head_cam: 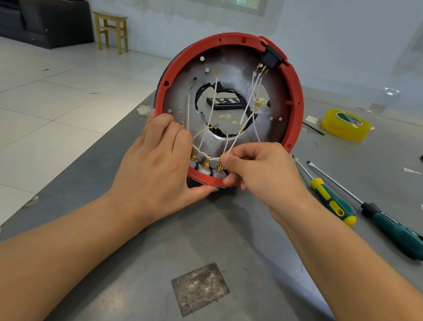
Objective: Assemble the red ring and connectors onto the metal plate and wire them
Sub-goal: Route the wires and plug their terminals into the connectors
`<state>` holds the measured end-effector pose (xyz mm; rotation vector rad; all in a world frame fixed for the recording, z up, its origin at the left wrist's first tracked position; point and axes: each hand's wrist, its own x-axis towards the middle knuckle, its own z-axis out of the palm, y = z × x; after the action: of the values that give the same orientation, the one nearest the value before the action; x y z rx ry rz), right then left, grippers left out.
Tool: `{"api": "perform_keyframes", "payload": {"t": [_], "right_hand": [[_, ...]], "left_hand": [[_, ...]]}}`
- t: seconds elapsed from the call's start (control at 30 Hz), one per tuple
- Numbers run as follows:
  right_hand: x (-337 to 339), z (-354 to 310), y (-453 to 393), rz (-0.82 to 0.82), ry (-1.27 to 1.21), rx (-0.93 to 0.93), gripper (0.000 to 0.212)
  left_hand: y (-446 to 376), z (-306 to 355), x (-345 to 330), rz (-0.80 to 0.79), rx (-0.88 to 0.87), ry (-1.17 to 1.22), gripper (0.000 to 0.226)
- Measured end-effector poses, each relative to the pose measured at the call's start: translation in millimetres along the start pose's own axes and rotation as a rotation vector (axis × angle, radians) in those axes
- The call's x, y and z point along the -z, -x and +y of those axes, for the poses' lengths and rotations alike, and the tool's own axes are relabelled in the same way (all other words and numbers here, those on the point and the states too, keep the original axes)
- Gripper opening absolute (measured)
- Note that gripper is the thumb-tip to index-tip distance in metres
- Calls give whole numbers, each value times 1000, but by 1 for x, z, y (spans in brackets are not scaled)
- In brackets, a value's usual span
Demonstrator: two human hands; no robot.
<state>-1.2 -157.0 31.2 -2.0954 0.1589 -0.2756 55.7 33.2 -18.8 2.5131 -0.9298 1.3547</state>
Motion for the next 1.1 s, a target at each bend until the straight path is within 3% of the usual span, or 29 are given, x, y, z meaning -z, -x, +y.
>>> {"api": "perform_keyframes", "payload": {"t": [0.4, 0.67, 0.8, 0.9, 1.0, 1.1], "right_hand": [[6, 0, -1, 31, 273, 133, 20], [0, 5, 1, 78, 329, 217, 22], [-2, 8, 5, 162, 400, 284, 16], [-2, 13, 15, 343, 555, 468, 17], [2, 24, 26, 224, 638, 652, 37], [3, 31, 24, 97, 842, 649, 55]], "left_hand": [[1, -1, -1, -1, 9, 10, 86], [1, 0, 2, -24, 47, 48, 87], [-1, 2, 3, -25, 69, 75, 86], [-2, 1, 3, -46, 95, 52, 87], [-1, -2, 3, -46, 99, 37, 85], [0, -4, 3, -50, 86, 28, 80]]}}
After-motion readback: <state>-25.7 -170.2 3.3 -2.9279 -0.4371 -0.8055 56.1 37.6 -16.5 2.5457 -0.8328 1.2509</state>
